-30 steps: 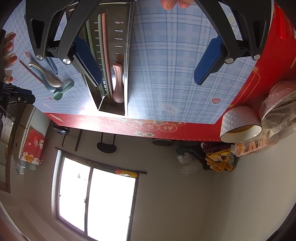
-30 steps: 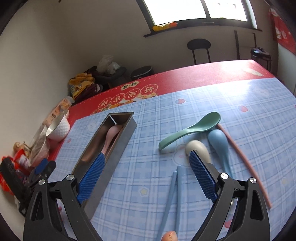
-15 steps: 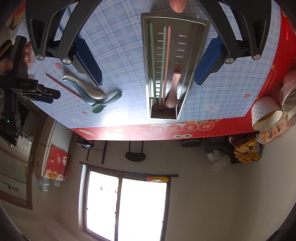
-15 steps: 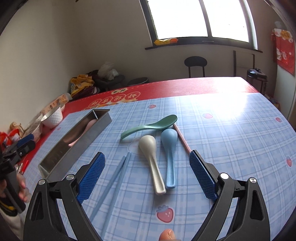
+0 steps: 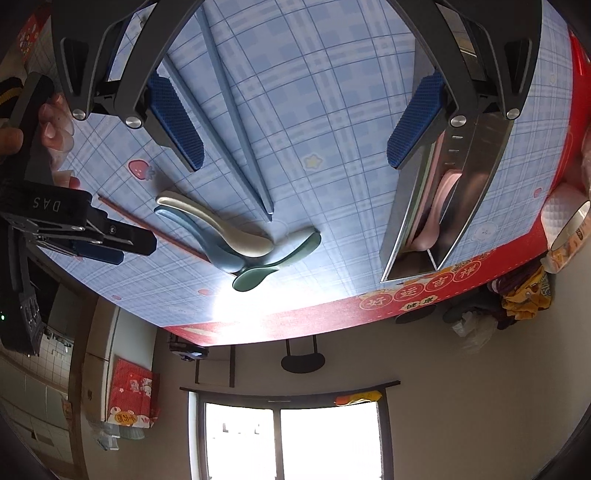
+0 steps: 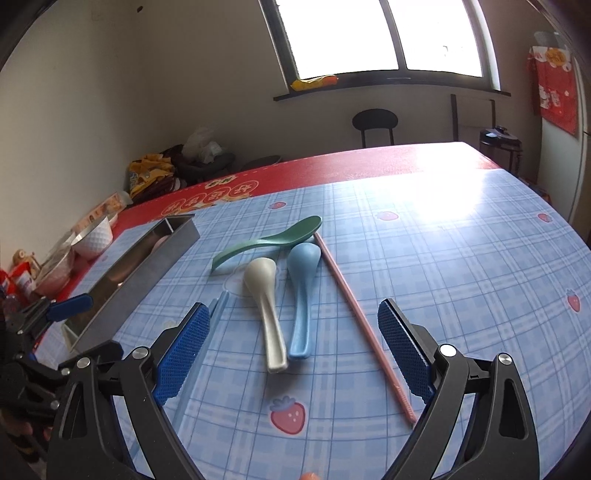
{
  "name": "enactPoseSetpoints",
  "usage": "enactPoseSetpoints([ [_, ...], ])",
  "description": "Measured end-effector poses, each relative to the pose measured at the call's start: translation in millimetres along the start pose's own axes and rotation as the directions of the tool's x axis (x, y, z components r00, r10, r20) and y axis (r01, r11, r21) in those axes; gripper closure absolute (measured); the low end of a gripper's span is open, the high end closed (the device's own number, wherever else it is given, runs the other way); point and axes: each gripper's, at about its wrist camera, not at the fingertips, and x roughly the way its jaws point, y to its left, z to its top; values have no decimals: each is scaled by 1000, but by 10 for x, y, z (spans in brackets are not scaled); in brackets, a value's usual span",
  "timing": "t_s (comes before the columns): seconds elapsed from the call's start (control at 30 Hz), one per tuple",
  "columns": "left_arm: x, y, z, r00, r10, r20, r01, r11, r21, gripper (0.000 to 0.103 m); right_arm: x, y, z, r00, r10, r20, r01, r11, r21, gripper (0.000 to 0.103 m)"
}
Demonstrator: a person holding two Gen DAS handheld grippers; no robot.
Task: Organize utensils
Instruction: 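Move the left tool over the blue chopsticks and grasp one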
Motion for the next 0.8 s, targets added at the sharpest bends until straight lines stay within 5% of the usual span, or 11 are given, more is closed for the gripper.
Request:
enactPoseSetpoints([
  [0.13, 131, -121, -17, 999, 0, -50, 2, 999, 32, 8, -1, -45, -16, 1000, 28, 7, -28, 999, 22, 14],
  [0.33, 308, -158, -39, 994, -7, -107, 10, 1000, 24, 38, -32, -171, -37, 996, 82, 38, -85, 992, 92, 14],
  [0.8, 467, -167, -127, 976, -112, -185, 112, 994, -9, 80, -62, -190, -57, 993, 108, 56, -114, 988, 106, 14],
])
